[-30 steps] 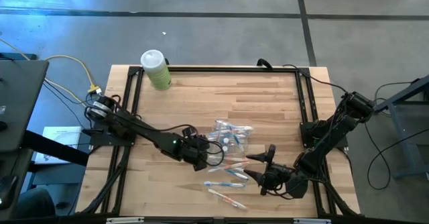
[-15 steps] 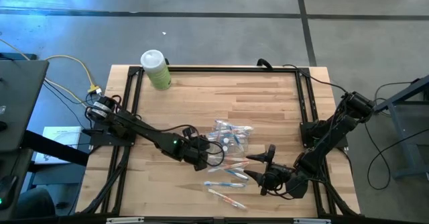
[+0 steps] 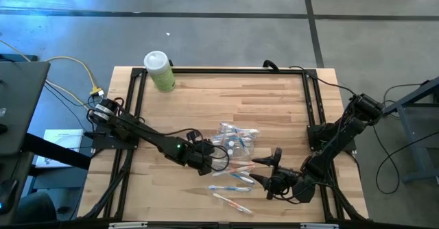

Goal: Pick & Place toothbrushing station
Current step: Put the mouthwash into the transparent organizer

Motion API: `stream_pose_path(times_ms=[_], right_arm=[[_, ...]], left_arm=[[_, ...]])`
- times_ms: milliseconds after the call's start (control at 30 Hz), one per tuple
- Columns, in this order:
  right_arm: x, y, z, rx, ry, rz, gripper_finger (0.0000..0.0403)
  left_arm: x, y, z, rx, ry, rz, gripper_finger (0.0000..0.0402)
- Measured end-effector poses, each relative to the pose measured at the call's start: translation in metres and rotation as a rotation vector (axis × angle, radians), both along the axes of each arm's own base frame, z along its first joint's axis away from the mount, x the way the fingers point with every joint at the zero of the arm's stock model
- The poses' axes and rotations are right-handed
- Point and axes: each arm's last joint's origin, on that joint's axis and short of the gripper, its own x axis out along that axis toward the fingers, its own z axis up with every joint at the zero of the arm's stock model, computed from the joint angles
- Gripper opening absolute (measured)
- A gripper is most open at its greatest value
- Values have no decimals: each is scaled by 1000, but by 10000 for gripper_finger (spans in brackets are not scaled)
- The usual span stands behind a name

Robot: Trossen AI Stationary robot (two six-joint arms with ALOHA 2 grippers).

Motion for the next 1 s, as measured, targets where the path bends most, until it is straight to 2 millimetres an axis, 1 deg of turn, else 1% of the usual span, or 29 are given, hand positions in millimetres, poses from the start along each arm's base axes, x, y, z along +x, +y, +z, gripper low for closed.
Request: stream_pose_path(times_ms=[200, 400, 600, 833, 1000], right_arm=[[0, 0, 0, -3, 1, 1, 263], [2, -2, 0, -2, 1, -9, 263], [6, -7, -1, 13, 3, -32, 263], [6, -7, -1, 15, 2, -33, 263], [6, -7, -1, 15, 2, -34, 263]], left_arm=[[-4, -3, 5, -12, -11, -11, 87], [-10, -8, 26, -45, -77, -28, 87], [-16, -13, 50, -129, -156, -17, 87], [-14, -27, 77, -175, -235, -51, 87], [-14, -34, 88, -189, -269, -76, 87]])
